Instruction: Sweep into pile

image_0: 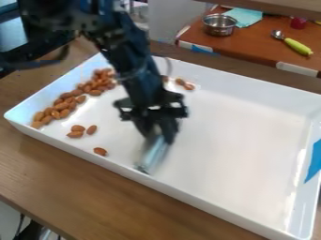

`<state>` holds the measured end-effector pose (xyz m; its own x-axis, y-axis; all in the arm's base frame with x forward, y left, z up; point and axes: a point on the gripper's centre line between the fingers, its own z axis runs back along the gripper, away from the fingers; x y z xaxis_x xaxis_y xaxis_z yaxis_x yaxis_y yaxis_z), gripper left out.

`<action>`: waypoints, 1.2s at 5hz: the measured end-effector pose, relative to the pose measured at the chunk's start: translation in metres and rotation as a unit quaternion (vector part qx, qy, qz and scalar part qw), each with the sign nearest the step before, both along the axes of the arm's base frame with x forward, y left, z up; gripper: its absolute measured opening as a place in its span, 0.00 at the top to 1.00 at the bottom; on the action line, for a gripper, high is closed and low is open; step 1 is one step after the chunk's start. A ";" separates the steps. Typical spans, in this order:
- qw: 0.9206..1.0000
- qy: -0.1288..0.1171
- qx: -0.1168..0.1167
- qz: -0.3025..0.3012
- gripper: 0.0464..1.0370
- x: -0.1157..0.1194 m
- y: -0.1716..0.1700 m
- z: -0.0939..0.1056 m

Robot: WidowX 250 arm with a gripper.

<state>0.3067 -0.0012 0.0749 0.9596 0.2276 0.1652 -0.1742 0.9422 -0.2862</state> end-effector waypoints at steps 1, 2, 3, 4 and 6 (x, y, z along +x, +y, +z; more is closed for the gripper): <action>1.000 0.005 0.015 0.001 0.66 0.003 0.024 0.000; 1.000 0.000 0.030 0.007 0.66 0.008 0.047 0.000; 0.999 0.002 0.044 0.006 0.66 0.008 0.065 0.000; 0.998 0.017 0.058 0.002 0.66 0.007 0.087 0.000; 0.997 0.022 0.075 0.004 0.66 0.002 0.113 0.000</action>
<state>0.3091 0.1118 0.0753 0.9648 0.2116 0.1559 -0.1916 0.9723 -0.1336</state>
